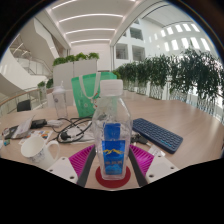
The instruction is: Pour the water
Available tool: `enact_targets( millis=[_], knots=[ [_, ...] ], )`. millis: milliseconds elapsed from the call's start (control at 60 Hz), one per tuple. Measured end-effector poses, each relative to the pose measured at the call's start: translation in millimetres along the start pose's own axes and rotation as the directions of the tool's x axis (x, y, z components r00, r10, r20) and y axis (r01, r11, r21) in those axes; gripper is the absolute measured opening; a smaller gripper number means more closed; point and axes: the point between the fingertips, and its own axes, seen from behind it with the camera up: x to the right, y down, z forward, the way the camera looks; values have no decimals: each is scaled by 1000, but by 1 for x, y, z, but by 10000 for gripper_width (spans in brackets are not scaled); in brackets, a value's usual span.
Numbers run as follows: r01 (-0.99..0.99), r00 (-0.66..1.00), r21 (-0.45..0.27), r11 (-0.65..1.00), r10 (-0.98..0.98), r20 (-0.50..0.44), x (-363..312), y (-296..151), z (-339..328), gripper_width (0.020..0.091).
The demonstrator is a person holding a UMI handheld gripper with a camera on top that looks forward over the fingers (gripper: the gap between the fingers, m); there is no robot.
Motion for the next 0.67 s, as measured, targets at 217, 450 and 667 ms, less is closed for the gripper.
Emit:
enact_targets(
  millis=[217, 450, 667],
  knots=[
    [-4, 999, -41, 999, 6, 43, -29, 3, -104, 828],
    [42, 998, -84, 996, -38, 48, -80, -8, -259, 832],
    [-4, 1000, -23, 1000, 3, -15, -133, -39, -382, 831]
  ],
)
